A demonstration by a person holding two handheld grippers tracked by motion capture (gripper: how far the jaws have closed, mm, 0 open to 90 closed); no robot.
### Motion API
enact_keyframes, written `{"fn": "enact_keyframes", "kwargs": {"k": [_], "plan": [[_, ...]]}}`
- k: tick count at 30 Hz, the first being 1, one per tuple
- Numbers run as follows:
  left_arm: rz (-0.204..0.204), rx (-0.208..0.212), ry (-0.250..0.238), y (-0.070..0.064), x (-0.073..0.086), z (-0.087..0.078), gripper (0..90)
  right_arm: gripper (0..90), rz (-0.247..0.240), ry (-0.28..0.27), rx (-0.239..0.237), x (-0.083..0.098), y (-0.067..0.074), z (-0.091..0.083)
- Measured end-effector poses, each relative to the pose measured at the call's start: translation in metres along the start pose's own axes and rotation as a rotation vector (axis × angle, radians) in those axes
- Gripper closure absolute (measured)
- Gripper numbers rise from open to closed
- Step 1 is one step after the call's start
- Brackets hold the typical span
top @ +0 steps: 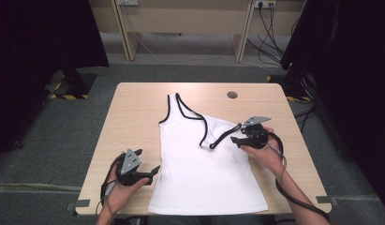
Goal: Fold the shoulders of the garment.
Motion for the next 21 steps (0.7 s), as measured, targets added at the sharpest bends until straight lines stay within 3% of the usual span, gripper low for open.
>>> {"fn": "enact_keyframes", "kwargs": {"k": [10, 21], "plan": [[0.024, 0.013, -0.002, 0.017, -0.031, 0.026, 10.2, 36.3, 0.032, -0.031, 0.0, 0.013, 0.001, -0.024], [0.054, 0.026, 0.051, 0.047, -0.062, 0.062, 9.3, 33.8, 0.058, -0.05, 0.019, 0.044, 0.003, -0.053]]}}
Point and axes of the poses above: each handheld gripper's, and its own axes: z roughly forward along the jaws, x roughly out of its underside, y roughly to its left, the point moved 7 cm from there along z, roughly forward along the jaws
